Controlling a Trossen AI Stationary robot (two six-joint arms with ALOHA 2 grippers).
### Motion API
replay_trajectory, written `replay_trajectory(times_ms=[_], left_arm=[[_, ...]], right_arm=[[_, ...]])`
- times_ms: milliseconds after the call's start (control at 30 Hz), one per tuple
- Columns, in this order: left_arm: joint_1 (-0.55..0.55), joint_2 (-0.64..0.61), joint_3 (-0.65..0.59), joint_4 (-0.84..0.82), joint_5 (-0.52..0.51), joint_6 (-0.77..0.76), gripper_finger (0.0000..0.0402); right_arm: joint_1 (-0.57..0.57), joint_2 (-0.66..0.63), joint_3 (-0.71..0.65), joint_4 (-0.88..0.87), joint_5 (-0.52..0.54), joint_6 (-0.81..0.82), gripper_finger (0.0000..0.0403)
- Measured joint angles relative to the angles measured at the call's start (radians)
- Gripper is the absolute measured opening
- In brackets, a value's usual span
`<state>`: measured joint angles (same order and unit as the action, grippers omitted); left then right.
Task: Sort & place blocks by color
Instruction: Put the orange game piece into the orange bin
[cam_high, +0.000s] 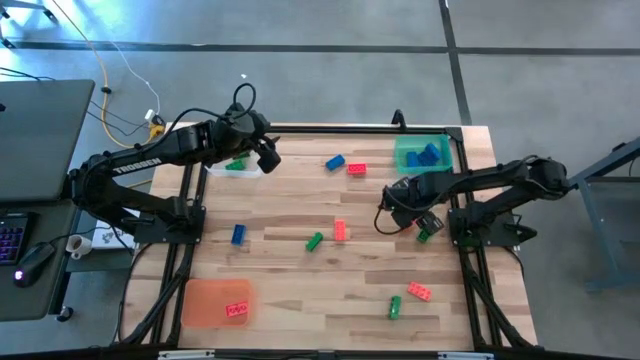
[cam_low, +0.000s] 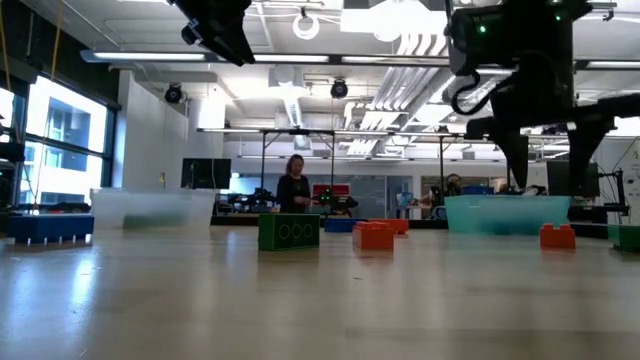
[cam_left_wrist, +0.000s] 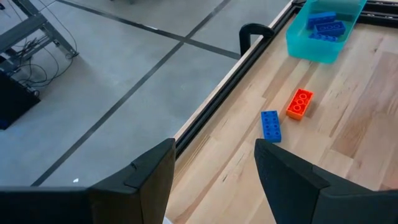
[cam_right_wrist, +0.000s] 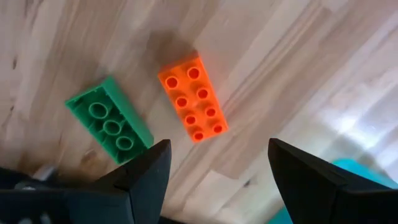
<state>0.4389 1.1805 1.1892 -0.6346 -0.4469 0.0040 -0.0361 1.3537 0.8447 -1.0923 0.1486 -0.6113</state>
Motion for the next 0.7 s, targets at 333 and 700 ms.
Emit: replay_trajectory(times_ms=[333, 700], left_arm=[[0.000, 0.000, 0.000, 0.000, -0.002, 0.000, 0.0209], [0.000, 0.000, 0.000, 0.000, -0.002, 0.000, 0.0209]], right_arm=[[0.005, 0.000, -0.106, 0.111, 0.004, -0.026, 0.0256], [0.005, 0.000, -0.170, 0.235, -0.052, -0.021, 0.0256]])
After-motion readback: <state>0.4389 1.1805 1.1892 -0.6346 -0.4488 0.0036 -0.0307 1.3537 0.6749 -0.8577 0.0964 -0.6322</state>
